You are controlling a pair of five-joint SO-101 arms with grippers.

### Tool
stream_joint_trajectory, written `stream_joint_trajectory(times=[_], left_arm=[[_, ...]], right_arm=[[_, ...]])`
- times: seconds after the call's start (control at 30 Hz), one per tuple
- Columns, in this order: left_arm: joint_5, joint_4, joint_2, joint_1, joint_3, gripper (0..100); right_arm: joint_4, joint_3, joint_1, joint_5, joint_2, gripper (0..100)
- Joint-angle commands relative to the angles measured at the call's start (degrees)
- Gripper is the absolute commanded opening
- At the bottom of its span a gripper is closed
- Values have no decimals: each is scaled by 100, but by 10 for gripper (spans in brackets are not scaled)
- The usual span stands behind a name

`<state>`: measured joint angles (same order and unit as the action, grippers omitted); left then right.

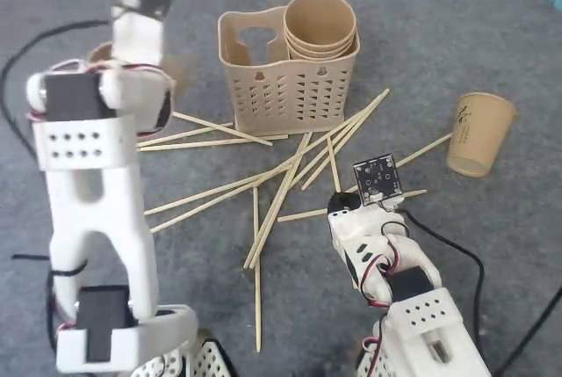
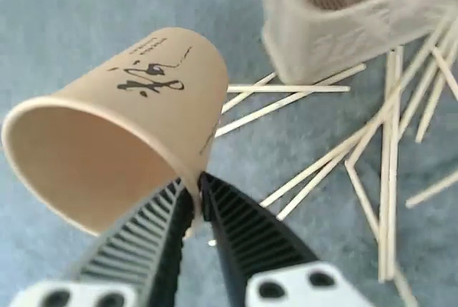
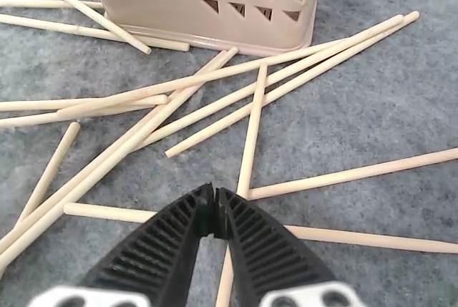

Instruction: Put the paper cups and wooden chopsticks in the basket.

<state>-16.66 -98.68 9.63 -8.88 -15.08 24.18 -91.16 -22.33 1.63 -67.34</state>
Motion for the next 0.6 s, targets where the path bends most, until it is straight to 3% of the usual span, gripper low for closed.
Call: stream_joint_trajectory(times=[0.0, 0.3, 0.57], left_arm=[[-202, -202, 26, 519, -813, 13], [141, -149, -35, 1626, -2440, 12], [123, 1073, -132, 2470, -2404, 12]], right_arm=[[-145, 44, -31, -79, -84, 9], [-145, 44, -31, -79, -84, 9], [-145, 26, -198, -88, -75, 9]])
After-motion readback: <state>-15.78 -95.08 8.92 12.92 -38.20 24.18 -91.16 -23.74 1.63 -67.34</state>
